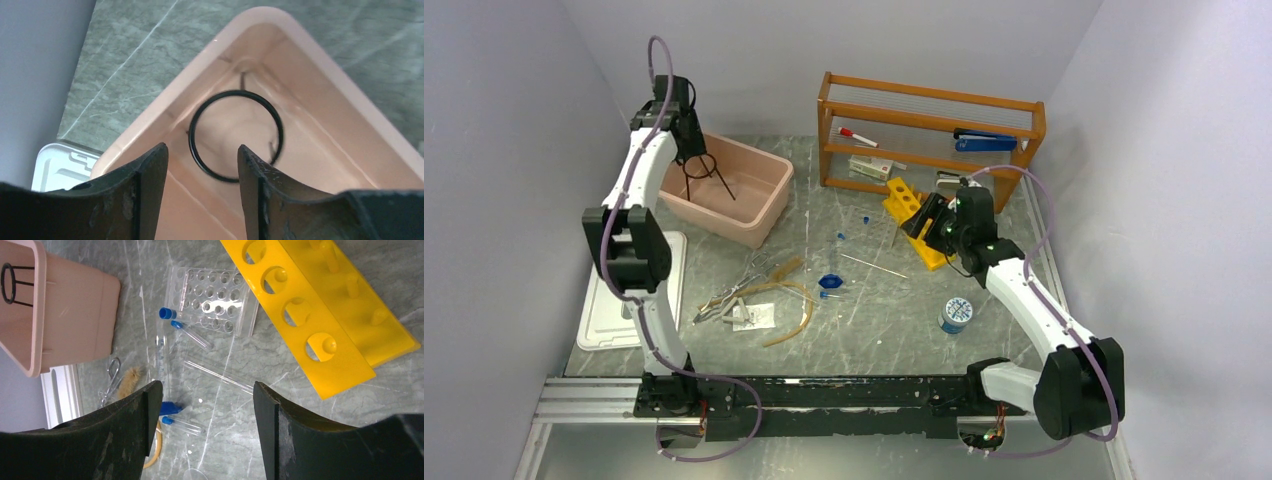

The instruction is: Organize the chemistry lab equipment

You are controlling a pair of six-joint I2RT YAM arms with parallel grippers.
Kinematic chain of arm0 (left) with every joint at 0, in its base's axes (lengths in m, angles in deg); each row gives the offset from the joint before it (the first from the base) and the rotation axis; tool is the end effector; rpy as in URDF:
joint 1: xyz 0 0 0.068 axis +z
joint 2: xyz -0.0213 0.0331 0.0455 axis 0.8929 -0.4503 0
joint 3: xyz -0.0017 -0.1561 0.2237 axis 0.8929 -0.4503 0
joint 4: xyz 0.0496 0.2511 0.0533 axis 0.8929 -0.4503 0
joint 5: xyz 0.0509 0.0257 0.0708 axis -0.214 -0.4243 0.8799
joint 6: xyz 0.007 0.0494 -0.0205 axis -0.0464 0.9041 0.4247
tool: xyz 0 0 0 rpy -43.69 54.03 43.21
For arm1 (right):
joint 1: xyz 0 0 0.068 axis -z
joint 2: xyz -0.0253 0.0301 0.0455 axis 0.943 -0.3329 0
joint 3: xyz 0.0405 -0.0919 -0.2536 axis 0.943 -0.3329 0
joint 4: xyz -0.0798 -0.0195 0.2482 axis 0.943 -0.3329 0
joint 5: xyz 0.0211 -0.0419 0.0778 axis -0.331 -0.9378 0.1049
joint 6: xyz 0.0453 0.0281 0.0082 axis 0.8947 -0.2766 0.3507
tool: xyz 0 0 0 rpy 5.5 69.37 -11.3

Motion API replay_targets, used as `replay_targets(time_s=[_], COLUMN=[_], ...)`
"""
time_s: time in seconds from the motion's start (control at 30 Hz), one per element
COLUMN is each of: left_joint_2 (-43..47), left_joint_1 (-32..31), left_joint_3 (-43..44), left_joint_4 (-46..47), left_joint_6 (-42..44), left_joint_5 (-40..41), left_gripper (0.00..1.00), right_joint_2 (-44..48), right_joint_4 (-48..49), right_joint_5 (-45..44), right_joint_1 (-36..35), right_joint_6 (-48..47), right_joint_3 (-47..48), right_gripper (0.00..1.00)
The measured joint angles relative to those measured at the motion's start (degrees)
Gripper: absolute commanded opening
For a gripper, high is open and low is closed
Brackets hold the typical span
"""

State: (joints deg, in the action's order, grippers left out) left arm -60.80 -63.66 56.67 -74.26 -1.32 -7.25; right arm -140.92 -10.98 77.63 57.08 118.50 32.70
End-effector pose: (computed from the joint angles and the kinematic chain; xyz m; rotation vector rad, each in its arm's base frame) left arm 0.4658 0.0085 0.2979 -0.4376 2.3586 0.2941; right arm 0.2477 0.0646 0.2586 0.3766 2.2230 0.6454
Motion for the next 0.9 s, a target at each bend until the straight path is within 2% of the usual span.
replay_targets(time_s=[0.2, 0.37, 0.5, 0.7, 0.8, 0.9], left_joint_2=[13.33, 22.47, 23.76, 21.11, 20.31, 20.00], left_joint_1=[-2.10, -10.19, -15.32, -16.59, -16.87, -17.44], left_joint_3=[-7.76, -16.92, -24.00, -30.40, -30.80, -30.82], left_joint_4=[2.99, 7.23, 10.86, 13.97, 15.17, 16.57], left_joint_6=[1.97, 3.52, 3.39, 2.19, 1.77, 1.66], left_joint_5=[-9.38, -17.38, -25.20, -31.82, -33.66, -36.00], left_gripper=[0.63, 0.72, 0.78, 0.80, 0.77, 0.70], right_joint_2=[-2.27, -3.48, -4.81, -8.39, -9.33, -10.14], right_joint_4=[-0.66, -0.57, -0.02, -0.04, 0.00, 0.09], right_joint_5=[-0.59, -1.46, -1.11, -1.11, -1.09, -1.07], right_joint_1=[-2.51, -7.72, -11.13, -14.34, -15.50, -16.26], right_joint_6=[-1.92, -2.45, -2.67, -3.82, -4.20, -4.26], right_joint_3=[2.38, 2.97, 3.02, 4.02, 4.22, 4.24], right_gripper=[0.70, 0.71, 0.74, 0.75, 0.75, 0.75])
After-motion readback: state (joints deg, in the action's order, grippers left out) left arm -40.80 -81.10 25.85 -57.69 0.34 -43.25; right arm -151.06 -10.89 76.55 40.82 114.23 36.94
